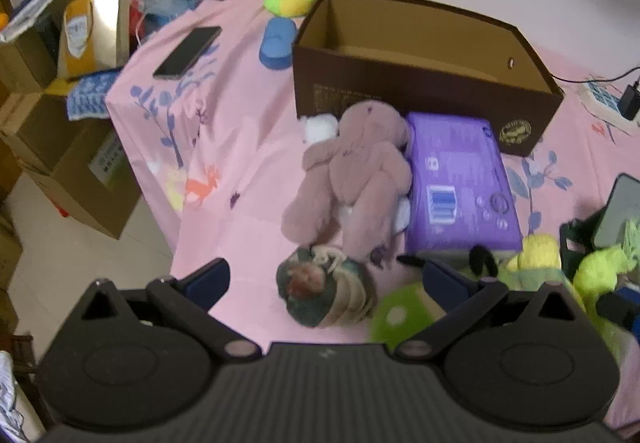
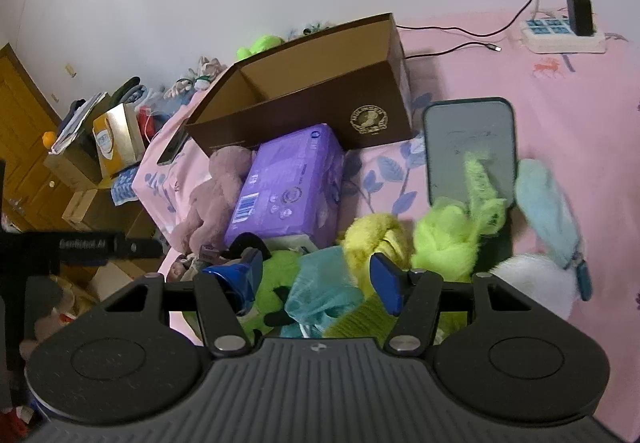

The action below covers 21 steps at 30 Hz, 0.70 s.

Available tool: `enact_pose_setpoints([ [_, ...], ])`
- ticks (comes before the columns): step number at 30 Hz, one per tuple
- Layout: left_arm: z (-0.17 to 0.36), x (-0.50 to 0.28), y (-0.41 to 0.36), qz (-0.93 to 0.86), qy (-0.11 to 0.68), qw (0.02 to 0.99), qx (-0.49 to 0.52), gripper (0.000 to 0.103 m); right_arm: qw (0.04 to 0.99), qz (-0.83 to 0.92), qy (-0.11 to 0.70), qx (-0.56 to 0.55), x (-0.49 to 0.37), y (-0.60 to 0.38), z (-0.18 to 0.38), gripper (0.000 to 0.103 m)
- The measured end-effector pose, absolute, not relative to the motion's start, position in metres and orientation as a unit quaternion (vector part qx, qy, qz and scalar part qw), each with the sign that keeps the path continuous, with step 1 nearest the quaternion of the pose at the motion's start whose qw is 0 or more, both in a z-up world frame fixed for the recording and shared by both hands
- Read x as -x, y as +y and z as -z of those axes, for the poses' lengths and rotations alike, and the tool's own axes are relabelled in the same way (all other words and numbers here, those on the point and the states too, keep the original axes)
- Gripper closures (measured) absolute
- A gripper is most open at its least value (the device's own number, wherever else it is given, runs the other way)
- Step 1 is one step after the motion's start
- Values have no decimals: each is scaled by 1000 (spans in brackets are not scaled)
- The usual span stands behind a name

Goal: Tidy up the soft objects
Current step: 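Grasp the green cartoon plush with the left gripper while the right gripper grasps the teal plush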

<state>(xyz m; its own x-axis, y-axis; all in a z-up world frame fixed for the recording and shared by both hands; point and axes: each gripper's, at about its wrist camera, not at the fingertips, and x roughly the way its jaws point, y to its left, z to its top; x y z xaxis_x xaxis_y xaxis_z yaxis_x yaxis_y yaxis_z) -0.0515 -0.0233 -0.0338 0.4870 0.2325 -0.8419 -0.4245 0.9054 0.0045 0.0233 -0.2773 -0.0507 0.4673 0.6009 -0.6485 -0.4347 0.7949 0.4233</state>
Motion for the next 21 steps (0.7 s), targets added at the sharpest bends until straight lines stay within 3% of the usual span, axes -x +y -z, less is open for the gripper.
enact_pose_setpoints([
  [21, 57, 50, -3, 21, 477, 876, 65, 1, 866, -217, 437, -104, -31, -266, 46, 62],
])
